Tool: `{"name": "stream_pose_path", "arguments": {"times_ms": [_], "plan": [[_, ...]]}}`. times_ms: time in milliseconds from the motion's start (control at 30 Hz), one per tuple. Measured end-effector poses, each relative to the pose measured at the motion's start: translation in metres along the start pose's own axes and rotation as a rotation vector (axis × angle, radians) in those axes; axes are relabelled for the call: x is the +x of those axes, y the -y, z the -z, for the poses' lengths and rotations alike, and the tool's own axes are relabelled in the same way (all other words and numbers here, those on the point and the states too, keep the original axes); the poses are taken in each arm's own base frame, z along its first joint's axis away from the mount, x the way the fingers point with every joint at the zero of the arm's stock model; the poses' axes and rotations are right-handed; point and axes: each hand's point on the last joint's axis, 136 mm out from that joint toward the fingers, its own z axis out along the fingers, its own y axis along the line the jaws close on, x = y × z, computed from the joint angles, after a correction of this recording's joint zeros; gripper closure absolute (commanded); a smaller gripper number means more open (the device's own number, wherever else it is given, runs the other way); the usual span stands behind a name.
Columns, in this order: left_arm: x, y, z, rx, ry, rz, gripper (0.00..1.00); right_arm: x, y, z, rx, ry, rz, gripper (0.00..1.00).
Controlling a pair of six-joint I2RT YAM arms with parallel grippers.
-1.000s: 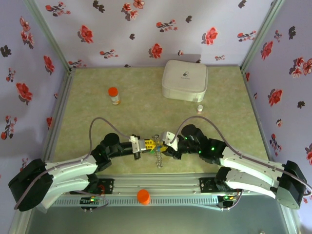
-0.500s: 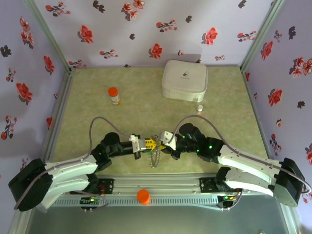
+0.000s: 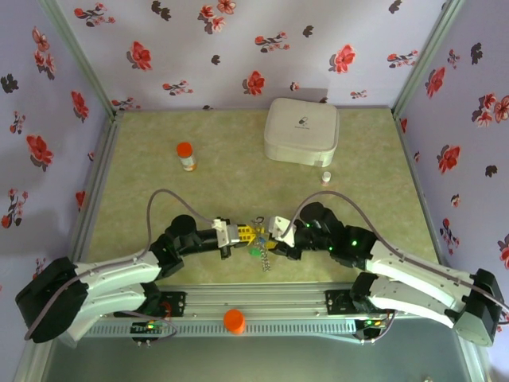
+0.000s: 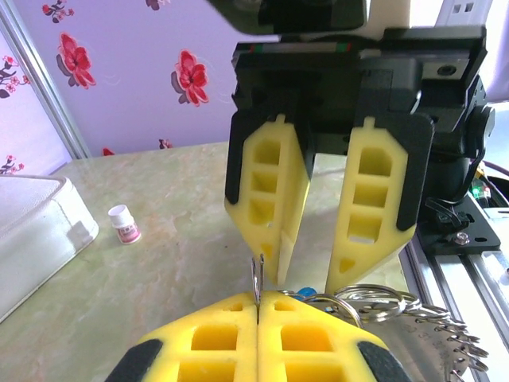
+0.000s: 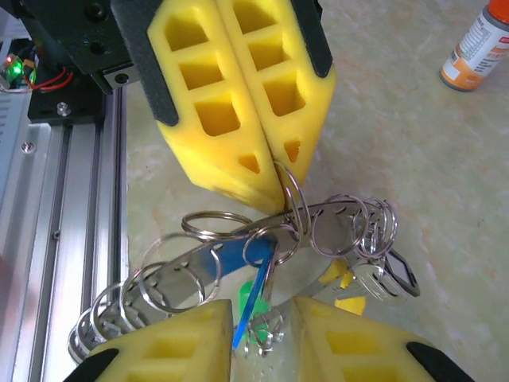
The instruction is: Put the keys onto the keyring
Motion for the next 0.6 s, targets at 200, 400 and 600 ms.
{"name": "stream_pose_path", "arguments": {"times_ms": [200, 400, 600], "plan": [[0.005, 0.000, -0.002, 0.004, -0.014, 0.008, 1.00, -0.009, 0.003, 0.010, 0.025, 0.031, 0.021, 0.74], [0.005, 0.001, -0.002, 0.008, -0.013, 0.008, 1.00, -0.016, 0.006, 0.007, 0.033, 0.057, 0.027, 0.75], [0.006, 0.006, -0.002, 0.034, -0.012, 0.011, 1.00, -0.017, 0.007, -0.003, 0.017, 0.057, 0.011, 0.81]]}}
